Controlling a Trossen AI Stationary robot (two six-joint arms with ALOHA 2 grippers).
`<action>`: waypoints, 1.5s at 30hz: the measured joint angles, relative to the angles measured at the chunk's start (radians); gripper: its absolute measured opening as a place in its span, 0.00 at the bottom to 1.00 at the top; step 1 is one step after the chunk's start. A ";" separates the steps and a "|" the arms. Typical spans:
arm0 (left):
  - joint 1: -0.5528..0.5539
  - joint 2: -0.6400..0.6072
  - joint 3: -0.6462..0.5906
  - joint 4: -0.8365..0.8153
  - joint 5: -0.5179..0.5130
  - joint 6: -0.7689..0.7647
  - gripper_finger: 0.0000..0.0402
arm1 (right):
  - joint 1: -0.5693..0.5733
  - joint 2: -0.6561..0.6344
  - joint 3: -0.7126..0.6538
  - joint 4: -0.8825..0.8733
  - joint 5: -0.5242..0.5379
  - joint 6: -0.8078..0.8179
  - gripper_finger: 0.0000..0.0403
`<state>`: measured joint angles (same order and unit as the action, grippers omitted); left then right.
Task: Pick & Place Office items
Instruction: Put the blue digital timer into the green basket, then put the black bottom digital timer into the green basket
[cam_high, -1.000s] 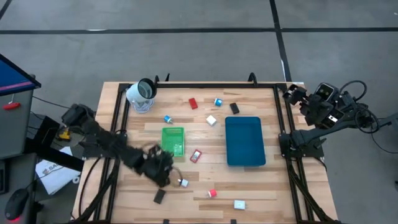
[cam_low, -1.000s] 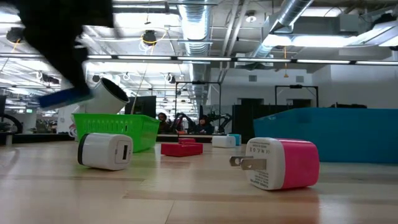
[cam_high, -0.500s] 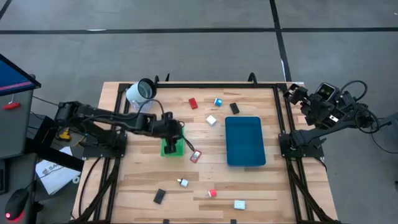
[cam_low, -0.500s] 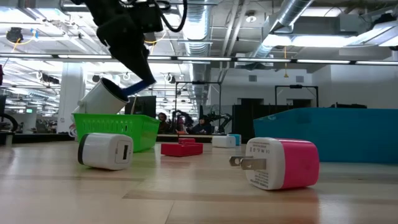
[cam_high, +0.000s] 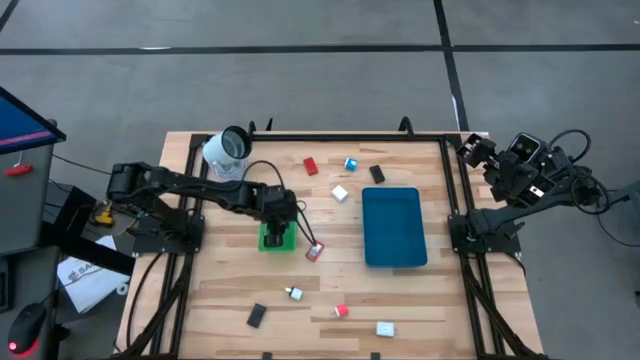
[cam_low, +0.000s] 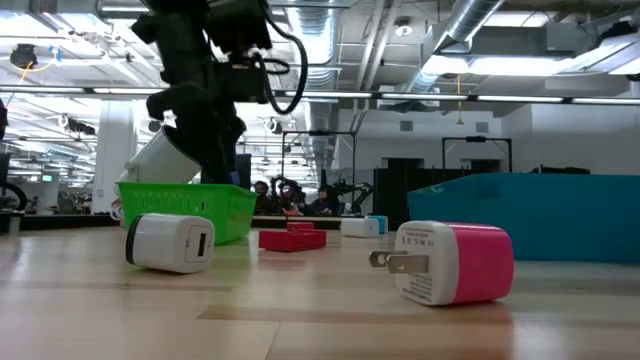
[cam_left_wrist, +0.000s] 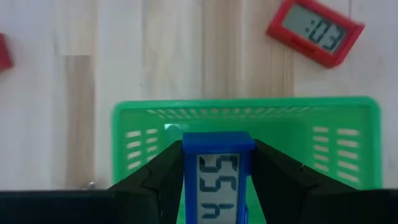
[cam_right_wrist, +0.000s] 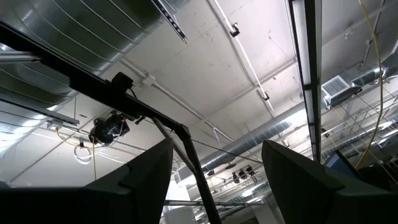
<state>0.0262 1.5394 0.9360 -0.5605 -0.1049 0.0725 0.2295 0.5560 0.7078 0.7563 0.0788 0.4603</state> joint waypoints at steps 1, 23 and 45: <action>-0.001 0.012 0.000 0.001 0.000 0.003 0.40 | 0.000 0.000 0.000 0.000 0.000 0.000 0.59; 0.009 0.054 0.000 0.001 -0.028 0.006 0.43 | 0.000 0.000 0.000 -0.001 -0.003 0.003 0.59; 0.009 -0.153 0.000 0.011 -0.081 -0.150 0.58 | 0.000 0.000 0.000 -0.015 -0.001 0.003 0.59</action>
<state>0.0352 1.3863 0.9363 -0.5497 -0.1864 -0.0775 0.2295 0.5560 0.7078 0.7410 0.0780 0.4633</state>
